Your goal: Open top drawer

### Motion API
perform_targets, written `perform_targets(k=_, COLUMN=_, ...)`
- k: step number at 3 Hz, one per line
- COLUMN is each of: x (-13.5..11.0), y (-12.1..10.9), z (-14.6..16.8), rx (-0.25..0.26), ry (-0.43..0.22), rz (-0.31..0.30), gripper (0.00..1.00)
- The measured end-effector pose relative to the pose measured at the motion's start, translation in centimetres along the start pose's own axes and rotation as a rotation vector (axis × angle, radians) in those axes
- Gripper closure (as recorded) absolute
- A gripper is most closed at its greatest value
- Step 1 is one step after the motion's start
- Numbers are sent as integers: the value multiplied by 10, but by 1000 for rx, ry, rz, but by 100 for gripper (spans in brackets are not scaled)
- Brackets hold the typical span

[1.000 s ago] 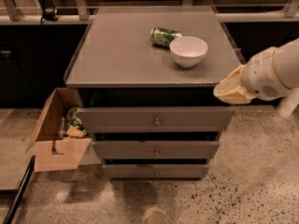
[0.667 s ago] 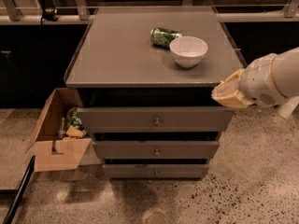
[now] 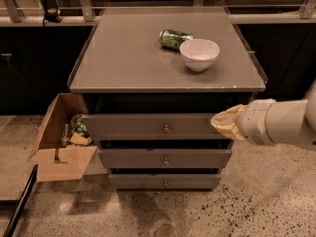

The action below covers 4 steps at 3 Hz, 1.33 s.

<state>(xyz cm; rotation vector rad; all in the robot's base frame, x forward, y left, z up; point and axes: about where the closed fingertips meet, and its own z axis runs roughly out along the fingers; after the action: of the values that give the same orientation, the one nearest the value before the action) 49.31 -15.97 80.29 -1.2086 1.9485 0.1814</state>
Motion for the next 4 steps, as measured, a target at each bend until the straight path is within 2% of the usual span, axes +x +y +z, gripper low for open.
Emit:
perform_targets(k=1, x=12, y=-22, z=43, rx=108, ry=-79, rz=54, gripper=100)
perform_targets(k=2, x=11, y=-48, z=69, rx=171, ry=-118, rz=62, gripper=100)
perform_targets(k=3, x=11, y=-48, z=69, rx=171, ry=-119, rz=62, gripper=100)
perform_targets(k=4, x=13, y=-59, z=88, rx=215, ry=-142, rz=78, gripper=100)
